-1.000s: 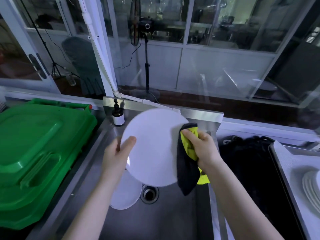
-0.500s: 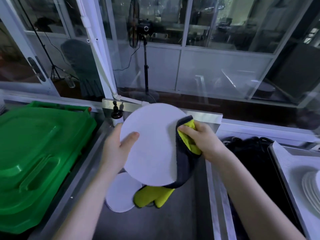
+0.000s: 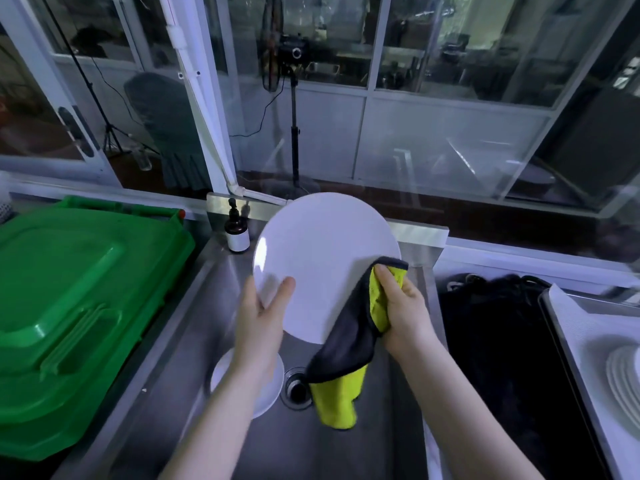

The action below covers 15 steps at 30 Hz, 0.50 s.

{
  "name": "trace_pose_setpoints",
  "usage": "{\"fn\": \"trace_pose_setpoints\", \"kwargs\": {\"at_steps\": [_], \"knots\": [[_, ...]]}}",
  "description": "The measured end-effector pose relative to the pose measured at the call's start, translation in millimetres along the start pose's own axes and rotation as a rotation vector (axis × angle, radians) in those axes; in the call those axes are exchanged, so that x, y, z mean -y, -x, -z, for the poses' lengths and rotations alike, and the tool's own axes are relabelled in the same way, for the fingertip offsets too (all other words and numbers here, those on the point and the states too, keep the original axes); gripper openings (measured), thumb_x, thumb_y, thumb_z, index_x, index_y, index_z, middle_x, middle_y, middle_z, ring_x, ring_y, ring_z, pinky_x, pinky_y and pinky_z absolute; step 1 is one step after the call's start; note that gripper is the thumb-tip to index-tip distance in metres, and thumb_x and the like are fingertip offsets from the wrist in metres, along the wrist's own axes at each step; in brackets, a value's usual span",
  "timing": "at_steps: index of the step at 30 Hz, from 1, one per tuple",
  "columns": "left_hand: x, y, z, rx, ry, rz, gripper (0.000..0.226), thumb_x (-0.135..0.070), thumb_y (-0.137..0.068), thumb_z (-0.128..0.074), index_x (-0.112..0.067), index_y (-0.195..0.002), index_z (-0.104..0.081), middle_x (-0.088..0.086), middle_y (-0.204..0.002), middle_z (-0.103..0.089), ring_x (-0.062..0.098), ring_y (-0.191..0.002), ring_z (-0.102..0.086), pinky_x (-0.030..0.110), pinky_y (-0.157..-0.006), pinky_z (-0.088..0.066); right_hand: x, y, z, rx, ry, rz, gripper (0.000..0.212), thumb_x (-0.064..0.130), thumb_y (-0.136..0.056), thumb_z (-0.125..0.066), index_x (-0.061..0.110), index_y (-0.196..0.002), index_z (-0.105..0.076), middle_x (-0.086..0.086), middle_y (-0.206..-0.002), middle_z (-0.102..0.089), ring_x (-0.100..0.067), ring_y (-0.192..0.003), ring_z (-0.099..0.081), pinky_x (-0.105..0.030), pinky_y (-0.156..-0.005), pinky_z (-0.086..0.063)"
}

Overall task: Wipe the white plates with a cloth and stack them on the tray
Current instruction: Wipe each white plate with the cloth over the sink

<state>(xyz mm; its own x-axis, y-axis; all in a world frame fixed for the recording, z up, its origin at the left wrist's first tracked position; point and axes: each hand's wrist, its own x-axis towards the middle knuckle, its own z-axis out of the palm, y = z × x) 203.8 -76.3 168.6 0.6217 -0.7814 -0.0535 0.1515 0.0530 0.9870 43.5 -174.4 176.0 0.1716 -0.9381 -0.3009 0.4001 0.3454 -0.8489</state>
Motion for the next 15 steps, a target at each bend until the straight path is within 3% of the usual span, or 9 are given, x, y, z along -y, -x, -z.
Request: {"fn": "trace_pose_setpoints", "kwargs": {"at_steps": [2,5,7,11,13,15], "knots": [[-1,-2,-10,-0.09,0.05,-0.023,0.044,-0.039,-0.084,-0.072,-0.035,-0.126,-0.06,-0.019,-0.118,-0.072,0.003,-0.111,-0.066,0.044,-0.1,-0.053,-7,3,0,0.005,0.014,-0.018,0.017,0.021,-0.092,-0.066,0.018,-0.079,-0.077,-0.006,-0.087,-0.076,-0.018,-0.081,-0.073,-0.028,-0.066,-0.058],[-7,-16,-1,-0.028,-0.055,-0.054,0.027,-0.027,-0.093,-0.069,-0.04,-0.115,-0.061,-0.023,-0.109,-0.073,-0.003,-0.099,-0.069,0.046,-0.091,-0.057,9,-1,0,0.046,0.146,0.058,0.01,0.018,-0.091,-0.066,0.012,-0.09,-0.074,-0.01,-0.094,-0.076,-0.022,-0.09,-0.072,-0.034,-0.077,-0.058],[-17,-25,14,0.102,-0.151,-0.105,0.028,-0.031,-0.087,-0.07,-0.044,-0.111,-0.063,-0.021,-0.109,-0.074,0.0,-0.1,-0.069,0.036,-0.085,-0.055,31,-4,-2,0.108,0.329,0.161,0.01,0.017,-0.089,-0.069,0.007,-0.09,-0.072,-0.01,-0.09,-0.076,-0.023,-0.084,-0.071,-0.037,-0.079,-0.057],[-53,-45,41,0.317,-0.436,-0.197,0.027,-0.043,-0.077,-0.071,-0.052,-0.102,-0.064,-0.024,-0.103,-0.073,-0.005,-0.091,-0.068,0.026,-0.075,-0.051,66,-3,-19,0.358,0.789,0.311,0.03,0.02,-0.089,-0.071,0.008,-0.066,-0.055,0.0,-0.053,-0.054,-0.011,-0.046,-0.048,-0.02,-0.047,-0.042],[-65,-55,46,0.411,-0.633,-0.261,0.03,-0.054,-0.073,-0.072,-0.04,-0.099,-0.063,-0.024,-0.097,-0.071,-0.008,-0.085,-0.063,0.021,-0.076,-0.049,69,-4,-30,0.445,0.97,0.355,0.035,0.022,-0.087,-0.073,-0.002,-0.07,-0.053,0.0,-0.058,-0.05,-0.009,-0.051,-0.044,-0.021,-0.05,-0.04],[-69,-59,45,0.505,-0.822,-0.296,0.039,-0.058,-0.074,-0.074,-0.036,-0.104,-0.064,-0.013,-0.106,-0.07,0.002,-0.093,-0.062,0.024,-0.083,-0.045,65,-3,-38,0.53,1.119,0.402,0.035,0.022,-0.085,-0.075,-0.005,-0.074,-0.057,0.002,-0.063,-0.049,-0.006,-0.057,-0.042,-0.022,-0.056,-0.039]]}}
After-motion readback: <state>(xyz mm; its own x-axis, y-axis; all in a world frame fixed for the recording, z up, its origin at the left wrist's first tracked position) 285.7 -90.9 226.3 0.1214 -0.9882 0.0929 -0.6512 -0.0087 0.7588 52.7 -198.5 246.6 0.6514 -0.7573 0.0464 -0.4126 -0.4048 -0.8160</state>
